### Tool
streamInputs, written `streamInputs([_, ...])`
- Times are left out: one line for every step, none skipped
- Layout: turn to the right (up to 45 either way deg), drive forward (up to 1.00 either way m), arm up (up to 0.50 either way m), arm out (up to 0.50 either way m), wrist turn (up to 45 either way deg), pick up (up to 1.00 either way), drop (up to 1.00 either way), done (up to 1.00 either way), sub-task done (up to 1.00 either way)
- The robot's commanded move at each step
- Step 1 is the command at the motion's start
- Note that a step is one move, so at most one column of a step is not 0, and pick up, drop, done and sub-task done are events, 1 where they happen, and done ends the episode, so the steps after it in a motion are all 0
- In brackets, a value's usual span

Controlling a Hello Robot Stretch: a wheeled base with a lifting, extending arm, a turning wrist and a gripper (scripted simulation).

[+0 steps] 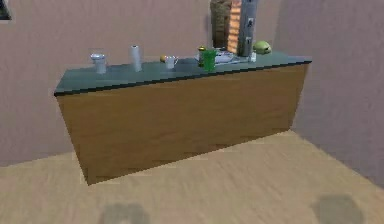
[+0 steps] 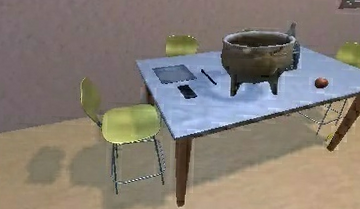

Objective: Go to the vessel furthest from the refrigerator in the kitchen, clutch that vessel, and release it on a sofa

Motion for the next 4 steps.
streamInputs([3.0, 0.00, 0.00, 0.00, 0.0, 0.00, 0.00, 0.00, 0.00])
streamInputs([0.0, 1.00, 0.00, 0.00, 0.0, 0.00, 0.00, 0.00, 0.00])
streamInputs([0.0, 0.10, 0.00, 0.00, 0.0, 0.00, 0.00, 0.00, 0.00])
streamInputs([-45.0, 0.00, 0.00, 0.00, 0.0, 0.00, 0.00, 0.00, 0.00])
